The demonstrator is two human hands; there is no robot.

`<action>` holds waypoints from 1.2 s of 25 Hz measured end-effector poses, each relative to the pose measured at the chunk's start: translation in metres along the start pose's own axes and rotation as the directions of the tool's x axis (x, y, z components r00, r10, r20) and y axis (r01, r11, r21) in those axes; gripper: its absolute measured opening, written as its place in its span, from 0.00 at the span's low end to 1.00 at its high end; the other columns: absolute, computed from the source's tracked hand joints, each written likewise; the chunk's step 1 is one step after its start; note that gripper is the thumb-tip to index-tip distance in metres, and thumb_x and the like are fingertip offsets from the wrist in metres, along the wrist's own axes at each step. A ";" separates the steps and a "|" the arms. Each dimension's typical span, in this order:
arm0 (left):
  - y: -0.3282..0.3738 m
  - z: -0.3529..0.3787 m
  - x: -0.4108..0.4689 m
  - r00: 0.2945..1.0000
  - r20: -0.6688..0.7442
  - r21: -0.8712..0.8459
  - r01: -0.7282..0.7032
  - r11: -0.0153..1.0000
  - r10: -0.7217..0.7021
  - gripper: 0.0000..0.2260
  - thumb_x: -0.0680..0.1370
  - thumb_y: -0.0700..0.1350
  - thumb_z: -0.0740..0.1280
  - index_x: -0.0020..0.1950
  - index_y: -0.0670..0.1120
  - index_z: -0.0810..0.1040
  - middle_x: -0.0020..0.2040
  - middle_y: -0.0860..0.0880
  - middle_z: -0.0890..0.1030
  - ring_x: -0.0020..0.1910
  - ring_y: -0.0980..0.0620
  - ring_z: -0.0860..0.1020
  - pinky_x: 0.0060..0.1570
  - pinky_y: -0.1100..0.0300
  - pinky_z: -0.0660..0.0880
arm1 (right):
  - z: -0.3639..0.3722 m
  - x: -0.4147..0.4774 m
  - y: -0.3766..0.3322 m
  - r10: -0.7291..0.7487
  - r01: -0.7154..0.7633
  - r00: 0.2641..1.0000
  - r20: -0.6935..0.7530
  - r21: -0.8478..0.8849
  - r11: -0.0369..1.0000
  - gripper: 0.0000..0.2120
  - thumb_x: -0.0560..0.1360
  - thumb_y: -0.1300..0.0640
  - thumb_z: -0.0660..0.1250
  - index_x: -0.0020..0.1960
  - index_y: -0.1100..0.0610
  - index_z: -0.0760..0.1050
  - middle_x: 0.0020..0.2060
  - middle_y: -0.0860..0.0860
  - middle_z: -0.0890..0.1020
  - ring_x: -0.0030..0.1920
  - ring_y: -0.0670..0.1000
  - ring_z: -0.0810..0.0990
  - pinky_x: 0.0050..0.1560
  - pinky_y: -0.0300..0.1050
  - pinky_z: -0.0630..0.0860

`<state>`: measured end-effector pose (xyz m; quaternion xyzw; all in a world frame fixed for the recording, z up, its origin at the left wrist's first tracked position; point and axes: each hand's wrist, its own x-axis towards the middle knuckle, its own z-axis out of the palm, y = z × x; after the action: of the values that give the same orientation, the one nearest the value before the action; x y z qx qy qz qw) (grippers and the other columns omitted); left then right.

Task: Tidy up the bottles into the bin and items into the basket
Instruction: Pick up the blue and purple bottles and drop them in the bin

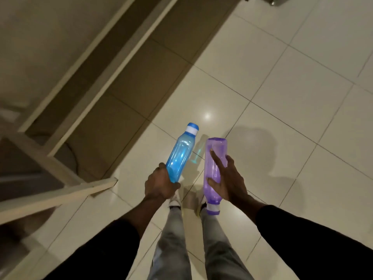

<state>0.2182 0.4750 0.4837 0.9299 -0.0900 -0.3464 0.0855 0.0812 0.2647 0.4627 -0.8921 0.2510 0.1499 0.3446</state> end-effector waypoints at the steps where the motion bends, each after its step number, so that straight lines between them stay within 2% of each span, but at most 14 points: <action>1: 0.000 -0.013 -0.012 1.000 -0.005 -0.006 0.000 1.000 0.000 0.31 0.65 0.56 0.81 0.59 0.47 0.70 0.52 0.48 0.81 0.48 0.43 0.83 0.47 0.52 0.81 | -0.012 -0.005 -0.011 -0.008 0.008 1.000 0.020 -0.011 1.000 0.52 0.70 0.33 0.72 0.82 0.38 0.44 0.72 0.57 0.66 0.64 0.59 0.75 0.52 0.53 0.81; 3: -0.001 -0.036 -0.037 0.999 -0.027 -0.041 0.016 0.999 -0.017 0.32 0.64 0.57 0.80 0.59 0.47 0.70 0.51 0.48 0.81 0.48 0.42 0.83 0.48 0.50 0.81 | -0.033 -0.013 -0.034 -0.006 0.007 0.999 0.037 -0.026 1.000 0.52 0.69 0.34 0.74 0.82 0.40 0.45 0.71 0.55 0.67 0.62 0.59 0.77 0.51 0.54 0.82; 7: -0.016 -0.050 -0.089 0.989 -0.075 -0.188 0.110 0.976 -0.125 0.33 0.64 0.59 0.80 0.61 0.48 0.71 0.50 0.51 0.80 0.46 0.46 0.82 0.47 0.51 0.81 | -0.055 -0.026 -0.067 -0.051 0.057 0.997 0.066 -0.091 0.994 0.50 0.69 0.39 0.76 0.81 0.43 0.51 0.68 0.52 0.70 0.53 0.53 0.79 0.43 0.48 0.78; 9: -0.033 -0.046 -0.124 0.962 -0.121 -0.297 0.200 0.934 -0.244 0.33 0.64 0.59 0.80 0.62 0.49 0.71 0.49 0.53 0.79 0.44 0.48 0.79 0.44 0.54 0.78 | -0.059 -0.034 -0.086 -0.148 0.162 0.983 0.110 -0.131 0.978 0.49 0.69 0.39 0.76 0.81 0.41 0.53 0.66 0.50 0.70 0.48 0.50 0.78 0.41 0.45 0.75; 12: -0.058 -0.037 -0.171 0.903 -0.141 -0.442 0.310 0.842 -0.406 0.34 0.65 0.59 0.79 0.64 0.50 0.72 0.49 0.54 0.78 0.43 0.49 0.77 0.43 0.55 0.76 | -0.061 -0.041 -0.116 -0.296 0.322 0.942 0.158 -0.182 0.929 0.48 0.68 0.40 0.77 0.81 0.42 0.56 0.63 0.50 0.72 0.50 0.52 0.80 0.40 0.46 0.76; 15: -0.084 -0.032 -0.205 0.839 -0.120 -0.547 0.390 0.741 -0.530 0.35 0.65 0.59 0.80 0.67 0.48 0.72 0.49 0.53 0.76 0.44 0.48 0.77 0.42 0.56 0.73 | -0.056 -0.049 -0.150 -0.378 0.438 0.882 0.282 -0.190 0.879 0.46 0.69 0.39 0.73 0.80 0.36 0.53 0.64 0.47 0.70 0.53 0.53 0.80 0.46 0.48 0.79; 17: -0.105 -0.033 -0.227 0.789 -0.115 -0.624 0.415 0.662 -0.603 0.36 0.65 0.59 0.80 0.68 0.48 0.73 0.50 0.52 0.77 0.45 0.47 0.78 0.42 0.56 0.74 | -0.046 -0.056 -0.177 -0.426 0.518 0.833 0.353 -0.225 0.826 0.45 0.69 0.39 0.72 0.80 0.35 0.51 0.66 0.48 0.69 0.54 0.55 0.81 0.47 0.50 0.80; 21: -0.157 -0.027 -0.271 0.718 -0.110 -0.715 0.423 0.557 -0.687 0.36 0.65 0.60 0.79 0.68 0.49 0.72 0.53 0.50 0.80 0.49 0.44 0.81 0.46 0.52 0.79 | -0.013 -0.083 -0.231 -0.511 0.624 0.762 0.397 -0.245 0.742 0.45 0.69 0.39 0.73 0.80 0.36 0.53 0.66 0.50 0.70 0.53 0.58 0.81 0.43 0.48 0.77; 25: -0.217 -0.006 -0.324 0.666 -0.087 -0.750 0.445 0.488 -0.741 0.35 0.65 0.61 0.78 0.66 0.50 0.73 0.51 0.51 0.80 0.47 0.45 0.81 0.45 0.53 0.78 | 0.032 -0.120 -0.277 -0.561 0.692 0.708 0.429 -0.264 0.672 0.46 0.69 0.38 0.74 0.80 0.37 0.53 0.66 0.50 0.70 0.52 0.56 0.81 0.40 0.46 0.77; 28: -0.269 0.017 -0.372 0.619 -0.065 -0.770 0.468 0.434 -0.783 0.34 0.65 0.62 0.78 0.65 0.50 0.73 0.50 0.52 0.80 0.46 0.46 0.81 0.45 0.53 0.79 | 0.079 -0.159 -0.311 -0.587 0.735 0.663 0.464 -0.256 0.628 0.46 0.69 0.38 0.75 0.80 0.39 0.55 0.65 0.50 0.70 0.52 0.55 0.81 0.36 0.40 0.70; 30: -0.300 0.031 -0.403 0.586 -0.052 -0.784 0.478 0.397 -0.808 0.34 0.65 0.62 0.78 0.65 0.50 0.74 0.49 0.53 0.79 0.44 0.48 0.80 0.42 0.55 0.75 | 0.110 -0.185 -0.332 -0.588 0.750 0.644 0.489 -0.255 0.610 0.47 0.70 0.38 0.76 0.81 0.41 0.55 0.64 0.50 0.71 0.51 0.54 0.80 0.35 0.38 0.68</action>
<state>-0.0689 0.8545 0.6474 0.8294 0.4475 -0.1441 0.3017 0.1006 0.6160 0.6443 -0.9293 -0.2153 0.2182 0.2059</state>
